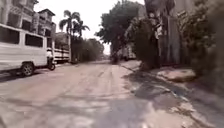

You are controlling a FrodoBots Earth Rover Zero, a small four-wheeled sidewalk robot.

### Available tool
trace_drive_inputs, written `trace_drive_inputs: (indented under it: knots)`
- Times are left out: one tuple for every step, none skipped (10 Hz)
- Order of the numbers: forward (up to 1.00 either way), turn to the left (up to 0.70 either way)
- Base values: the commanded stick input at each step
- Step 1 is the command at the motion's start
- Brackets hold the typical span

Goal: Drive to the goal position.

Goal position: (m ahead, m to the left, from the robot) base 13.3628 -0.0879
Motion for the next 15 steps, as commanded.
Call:
trace_drive_inputs:
  knots:
    - [1.0, 0.0]
    - [1.0, 0.0]
    - [1.0, 0.0]
    - [1.0, 0.0]
    - [1.0, 0.0]
    - [1.0, 0.0]
    - [1.0, 0.0]
    - [1.0, 0.0]
    - [1.0, 0.0]
    - [1.0, 0.0]
    - [1.0, 0.0]
    - [1.0, 0.0]
    - [1.0, 0.0]
    - [1.0, 0.0]
    - [1.0, 0.0]
